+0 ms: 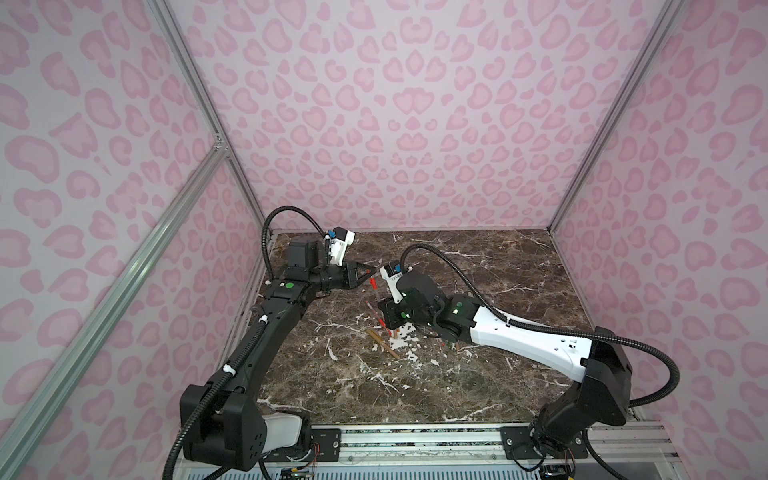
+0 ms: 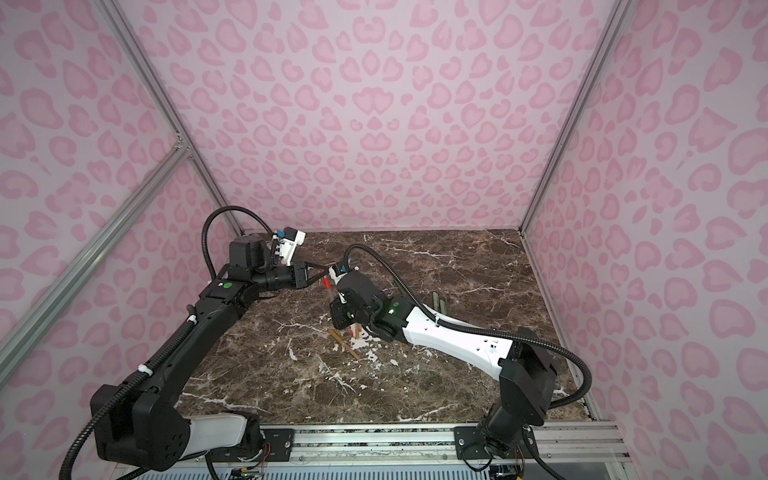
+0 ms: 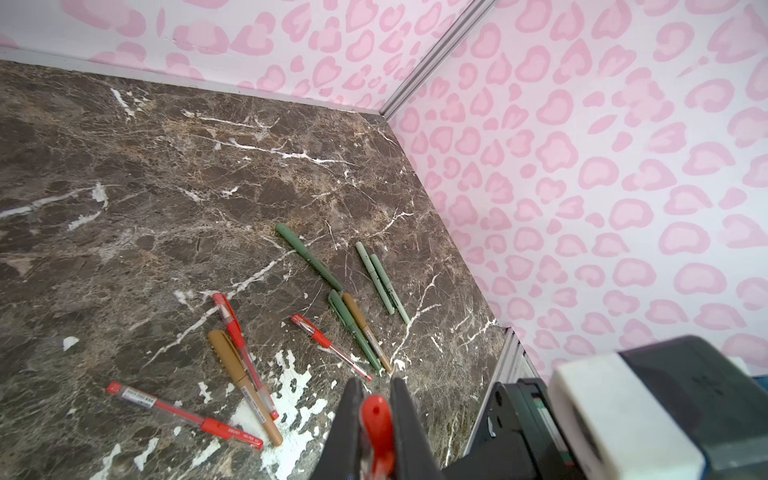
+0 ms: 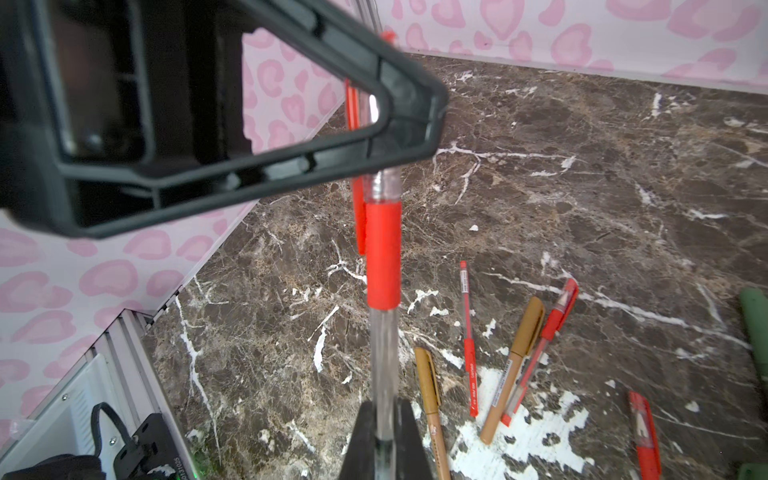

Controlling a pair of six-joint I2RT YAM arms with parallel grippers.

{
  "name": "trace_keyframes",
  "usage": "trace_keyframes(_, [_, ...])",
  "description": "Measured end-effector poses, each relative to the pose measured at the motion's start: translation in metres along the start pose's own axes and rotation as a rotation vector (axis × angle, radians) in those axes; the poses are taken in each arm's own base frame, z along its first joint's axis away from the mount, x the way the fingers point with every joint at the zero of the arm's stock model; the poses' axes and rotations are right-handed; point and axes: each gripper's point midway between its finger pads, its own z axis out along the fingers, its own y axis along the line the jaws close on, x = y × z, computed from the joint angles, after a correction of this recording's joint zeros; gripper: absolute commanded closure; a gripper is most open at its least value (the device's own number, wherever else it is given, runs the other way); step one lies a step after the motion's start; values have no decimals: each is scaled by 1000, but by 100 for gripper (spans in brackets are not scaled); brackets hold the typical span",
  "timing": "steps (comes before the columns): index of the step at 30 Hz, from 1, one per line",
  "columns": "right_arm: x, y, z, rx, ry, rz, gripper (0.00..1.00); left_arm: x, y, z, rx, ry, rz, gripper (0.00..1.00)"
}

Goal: Open the pen caps

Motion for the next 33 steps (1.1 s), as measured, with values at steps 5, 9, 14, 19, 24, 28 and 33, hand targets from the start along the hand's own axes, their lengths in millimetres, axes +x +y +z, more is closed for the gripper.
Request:
trace_keyframes(5, [-2,3,-1,2,0,-18,70,-1,0,-2,-9,-4,11,97])
trace_keyframes(9, [-9,7,-1,-9,-15,-42,67,-4,-2,-5,-16,-18,30,97])
trace_keyframes(14, [-14,-1,10,5,-10,-37,78,-2,-3,-5,-9,-14,36,97])
trace_keyframes(19, [-19,1,16,-17,-5,-49,100,2,-1,-6,-16,-10,43,97])
trace_keyframes(24, [-14,4,20,-45,-6,-61,100,1,1,-13,-46,-16,55,97])
trace_keyframes(28, [-3,8,23,-78,-45,-63,100,8,13,-24,-74,3,-21,97])
trace_keyframes(33, [76,-24,25,3,154,-42,100,-33,21,-50,-139,-141,15,97])
